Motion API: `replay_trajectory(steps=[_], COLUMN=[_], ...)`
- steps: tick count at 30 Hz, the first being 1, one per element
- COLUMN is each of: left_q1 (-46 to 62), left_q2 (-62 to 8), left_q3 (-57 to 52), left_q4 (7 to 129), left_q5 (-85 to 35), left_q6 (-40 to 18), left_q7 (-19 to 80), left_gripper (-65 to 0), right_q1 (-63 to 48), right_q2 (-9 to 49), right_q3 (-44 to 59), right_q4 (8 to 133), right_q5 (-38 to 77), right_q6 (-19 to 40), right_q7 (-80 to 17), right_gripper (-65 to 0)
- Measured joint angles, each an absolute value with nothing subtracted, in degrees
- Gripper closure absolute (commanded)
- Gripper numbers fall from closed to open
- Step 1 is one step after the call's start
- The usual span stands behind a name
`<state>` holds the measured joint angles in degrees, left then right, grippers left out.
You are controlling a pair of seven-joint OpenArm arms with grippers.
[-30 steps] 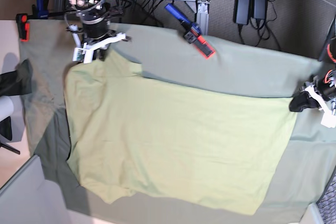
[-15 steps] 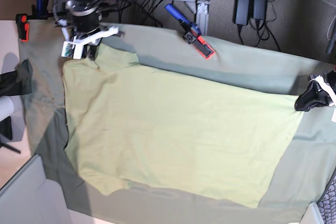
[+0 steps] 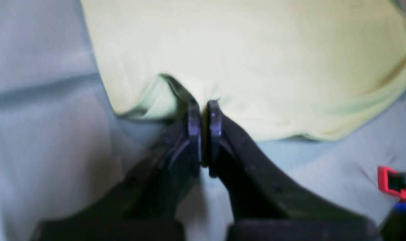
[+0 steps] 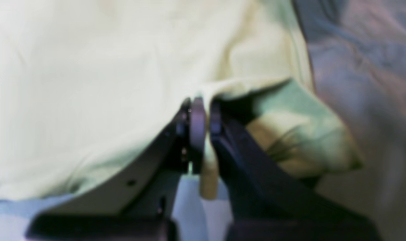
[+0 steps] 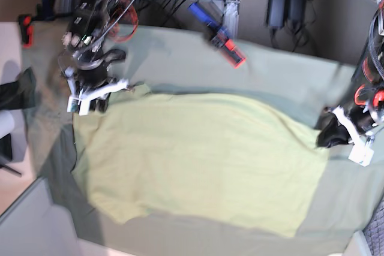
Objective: Fold the T-shirt properly
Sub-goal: 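Lift both held corners and fold that edge over the shirt body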
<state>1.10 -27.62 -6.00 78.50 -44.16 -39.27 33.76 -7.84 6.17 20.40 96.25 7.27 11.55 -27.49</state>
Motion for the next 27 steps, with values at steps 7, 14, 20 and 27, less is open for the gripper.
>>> replay_trajectory(steps=[7,14,20,27], left_q1=[-6.1,-8.4,-8.3,-8.3], left_q2=[-27.0,-26.8,-26.5,-26.5], left_q3=[-6.0,-6.0,-6.0,-6.0], left_q4=[69.5,65.0,63.9,63.9], left_q5=[-44.0,-44.3,-42.6,-41.6], left_q6=[-39.3,-39.3,-39.3,-39.3], left_q7=[33.6,30.4,30.0,30.7], left_gripper=[0.0,0.0,-31.9,-41.0], right_q1=[-1.1,3.1,3.6,3.5], right_q2=[8.3,10.8,10.8,10.8], right_q3=[20.4,20.4,20.2,20.2], right_q4=[90.8,85.7,82.9,82.4], right_q5=[7.3,7.3,7.5,9.4], right_q6=[11.6,12.7,14.8,14.8], right_q7=[-27.1,-27.1,-24.7,-24.6], right_gripper=[0.0,0.0,0.0,-44.5])
